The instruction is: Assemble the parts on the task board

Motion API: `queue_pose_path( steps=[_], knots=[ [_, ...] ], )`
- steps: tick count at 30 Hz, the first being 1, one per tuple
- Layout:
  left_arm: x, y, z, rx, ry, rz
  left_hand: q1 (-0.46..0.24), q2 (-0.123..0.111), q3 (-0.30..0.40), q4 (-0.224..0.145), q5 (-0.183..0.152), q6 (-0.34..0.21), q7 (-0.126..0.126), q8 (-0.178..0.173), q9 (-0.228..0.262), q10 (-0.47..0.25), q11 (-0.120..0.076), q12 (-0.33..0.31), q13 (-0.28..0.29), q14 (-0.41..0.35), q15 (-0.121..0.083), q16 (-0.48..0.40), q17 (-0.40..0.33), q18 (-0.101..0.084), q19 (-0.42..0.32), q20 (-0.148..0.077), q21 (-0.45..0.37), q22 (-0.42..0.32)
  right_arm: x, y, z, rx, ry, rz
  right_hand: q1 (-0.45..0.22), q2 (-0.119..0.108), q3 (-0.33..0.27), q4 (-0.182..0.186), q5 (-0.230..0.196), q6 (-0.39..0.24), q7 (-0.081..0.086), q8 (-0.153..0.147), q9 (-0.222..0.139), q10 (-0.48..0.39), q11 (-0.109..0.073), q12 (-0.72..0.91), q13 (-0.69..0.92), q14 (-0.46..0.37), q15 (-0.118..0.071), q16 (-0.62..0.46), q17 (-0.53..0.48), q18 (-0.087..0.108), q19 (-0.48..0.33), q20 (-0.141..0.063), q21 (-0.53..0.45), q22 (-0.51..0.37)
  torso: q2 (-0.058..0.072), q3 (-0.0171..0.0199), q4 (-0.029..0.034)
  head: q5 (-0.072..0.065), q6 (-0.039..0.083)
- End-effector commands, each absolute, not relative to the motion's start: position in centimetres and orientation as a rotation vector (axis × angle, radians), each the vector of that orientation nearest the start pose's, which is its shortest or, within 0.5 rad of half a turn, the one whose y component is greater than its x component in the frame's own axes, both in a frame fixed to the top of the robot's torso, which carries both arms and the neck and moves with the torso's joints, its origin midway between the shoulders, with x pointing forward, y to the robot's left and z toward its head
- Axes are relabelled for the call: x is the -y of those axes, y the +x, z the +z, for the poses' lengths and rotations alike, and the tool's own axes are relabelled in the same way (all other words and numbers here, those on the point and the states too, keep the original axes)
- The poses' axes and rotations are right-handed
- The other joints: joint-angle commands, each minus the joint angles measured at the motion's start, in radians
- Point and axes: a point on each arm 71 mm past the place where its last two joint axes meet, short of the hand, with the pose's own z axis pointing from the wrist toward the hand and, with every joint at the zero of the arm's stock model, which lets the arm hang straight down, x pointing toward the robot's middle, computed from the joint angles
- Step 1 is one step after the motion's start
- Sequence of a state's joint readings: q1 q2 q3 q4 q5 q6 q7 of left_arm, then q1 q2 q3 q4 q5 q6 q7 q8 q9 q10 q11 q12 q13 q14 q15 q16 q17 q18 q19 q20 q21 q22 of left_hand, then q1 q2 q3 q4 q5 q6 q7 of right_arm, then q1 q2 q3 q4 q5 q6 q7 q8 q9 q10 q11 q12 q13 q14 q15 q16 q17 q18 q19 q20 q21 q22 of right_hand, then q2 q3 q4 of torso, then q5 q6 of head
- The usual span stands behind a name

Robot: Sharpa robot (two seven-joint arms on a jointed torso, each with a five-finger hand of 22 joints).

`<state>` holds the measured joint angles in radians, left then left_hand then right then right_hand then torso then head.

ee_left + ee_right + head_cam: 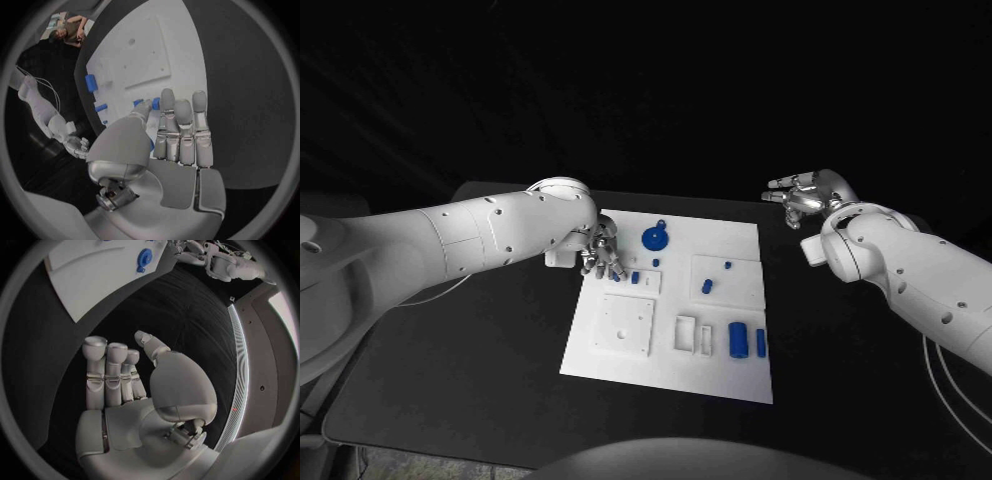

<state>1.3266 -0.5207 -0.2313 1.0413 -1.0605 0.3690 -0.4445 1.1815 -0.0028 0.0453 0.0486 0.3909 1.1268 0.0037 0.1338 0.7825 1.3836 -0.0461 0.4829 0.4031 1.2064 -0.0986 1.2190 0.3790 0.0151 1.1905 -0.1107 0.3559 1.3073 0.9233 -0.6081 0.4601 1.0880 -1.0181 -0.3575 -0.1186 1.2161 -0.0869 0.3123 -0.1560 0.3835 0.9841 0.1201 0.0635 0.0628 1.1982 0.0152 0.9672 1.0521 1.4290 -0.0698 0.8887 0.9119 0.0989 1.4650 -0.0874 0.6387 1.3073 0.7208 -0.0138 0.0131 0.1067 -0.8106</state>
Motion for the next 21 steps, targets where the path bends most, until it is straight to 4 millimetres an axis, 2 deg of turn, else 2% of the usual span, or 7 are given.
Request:
queue_pose_path(
  steps=[1, 6, 10, 11, 14, 16, 21],
  knots=[
    [-20.4, 54.7, -25.1, -2.467, -0.029, -0.118, 0.005, -0.001, -0.019, 0.011, -0.01, -0.003, 0.006, 0.009, -0.007, -0.006, 0.001, 0.002, 0.001, -0.002, 0.008, -0.002, -0.001, -0.009, 0.008, 0.001, -0.008, 0.014, 25.67, 55.88, -21.61, -1.538, 0.796, 0.781, -0.008, 0.005, 0.001, -0.002, 0.003, 0.005, 0.003, -0.002, 0.001, -0.017, -0.011, -0.003, -0.001, 0.003, 0.0, -0.006, -0.001, 0.015, 0.052, -0.001, -0.003, 0.01, 0.0, -0.0003, -0.0003, 0.0, 0.0],
    [-20.52, 54.68, -25.11, -2.469, -0.025, -0.11, 0.002, -0.006, -0.04, 0.024, -0.031, -0.007, 0.008, 0.019, -0.014, -0.009, 0.002, 0.003, 0.001, -0.004, 0.009, -0.001, -0.002, -0.009, 0.011, 0.002, -0.018, 0.017, 25.71, 55.88, -21.61, -1.535, 0.796, 0.779, -0.008, 0.005, 0.001, -0.002, 0.003, 0.005, 0.003, -0.002, 0.001, -0.017, -0.011, -0.003, -0.001, 0.003, 0.0, -0.006, -0.001, 0.015, 0.052, -0.001, -0.003, 0.01, 0.0, -0.0003, -0.0006, -0.001, 0.0],
    [-20.64, 54.66, -25.11, -2.468, -0.025, -0.105, -0.005, -0.01, -0.053, 0.034, -0.083, -0.01, 0.01, 0.025, -0.016, -0.011, 0.004, 0.004, 0.001, -0.005, 0.01, 0.0, -0.002, -0.009, 0.013, 0.003, -0.023, 0.018, 25.74, 55.88, -21.61, -1.535, 0.797, 0.778, -0.008, 0.005, 0.001, -0.002, 0.003, 0.005, 0.003, -0.002, 0.001, -0.017, -0.011, -0.003, -0.001, 0.003, 0.0, -0.006, -0.001, 0.015, 0.052, -0.001, -0.003, 0.01, 0.0, -0.0005, -0.0001, -0.002, 0.0],
    [-20.67, 54.65, -25.11, -2.467, -0.026, -0.104, -0.012, -0.012, -0.059, 0.04, -0.121, -0.01, 0.012, 0.027, -0.015, -0.011, 0.005, 0.005, 0.001, -0.005, 0.011, 0.0, -0.002, -0.009, 0.014, 0.004, -0.024, 0.018, 25.75, 55.88, -21.61, -1.535, 0.797, 0.778, -0.008, 0.005, 0.001, -0.002, 0.003, 0.005, 0.003, -0.002, 0.001, -0.017, -0.011, -0.003, -0.001, 0.003, 0.0, -0.006, -0.001, 0.015, 0.052, -0.001, -0.003, 0.01, 0.0, -0.0005, 0.0002, -0.002, 0.0],
    [-20.78, 54.64, -25.09, -2.464, -0.029, -0.101, -0.023, -0.021, -0.061, 0.051, -0.149, -0.011, 0.013, 0.033, -0.013, -0.011, 0.006, 0.006, 0.002, -0.005, 0.011, 0.001, -0.003, -0.008, 0.015, 0.005, -0.027, 0.018, 25.76, 55.88, -21.61, -1.535, 0.797, 0.778, -0.008, 0.005, 0.001, -0.002, 0.003, 0.005, 0.003, -0.002, 0.001, -0.017, -0.011, -0.003, -0.001, 0.003, 0.0, -0.006, -0.001, 0.015, 0.052, -0.001, -0.003, 0.01, 0.0, -0.0006, 0.0001, -0.003, 0.001],
    [-20.87, 54.62, -25.09, -2.463, -0.032, -0.098, -0.032, -0.032, -0.058, 0.06, -0.183, -0.012, 0.014, 0.037, -0.011, -0.011, 0.006, 0.007, 0.002, -0.004, 0.012, 0.001, -0.003, -0.007, 0.017, 0.005, -0.028, 0.018, 25.78, 55.88, -21.61, -1.535, 0.797, 0.778, -0.008, 0.005, 0.001, -0.002, 0.003, 0.005, 0.003, -0.002, 0.001, -0.017, -0.011, -0.003, -0.001, 0.003, 0.0, -0.006, -0.001, 0.015, 0.052, -0.001, -0.003, 0.01, 0.0, -0.0005, -0.0002, -0.004, 0.0],
    [-21.12, 54.59, -25.07, -2.457, -0.037, -0.091, -0.042, -0.059, -0.029, 0.082, -0.203, -0.017, 0.016, 0.046, -0.009, -0.013, 0.007, 0.009, 0.002, -0.004, 0.013, 0.001, -0.005, -0.006, 0.02, 0.007, -0.035, 0.019, 25.83, 55.88, -21.62, -1.534, 0.797, 0.776, -0.006, 0.006, 0.0, -0.003, 0.004, 0.003, 0.004, -0.002, 0.001, -0.017, -0.011, -0.004, -0.001, 0.003, 0.0, -0.006, -0.001, 0.015, 0.053, -0.001, -0.003, 0.01, 0.0, -0.0007, -0.0003, -0.004, 0.001]
  ],
)
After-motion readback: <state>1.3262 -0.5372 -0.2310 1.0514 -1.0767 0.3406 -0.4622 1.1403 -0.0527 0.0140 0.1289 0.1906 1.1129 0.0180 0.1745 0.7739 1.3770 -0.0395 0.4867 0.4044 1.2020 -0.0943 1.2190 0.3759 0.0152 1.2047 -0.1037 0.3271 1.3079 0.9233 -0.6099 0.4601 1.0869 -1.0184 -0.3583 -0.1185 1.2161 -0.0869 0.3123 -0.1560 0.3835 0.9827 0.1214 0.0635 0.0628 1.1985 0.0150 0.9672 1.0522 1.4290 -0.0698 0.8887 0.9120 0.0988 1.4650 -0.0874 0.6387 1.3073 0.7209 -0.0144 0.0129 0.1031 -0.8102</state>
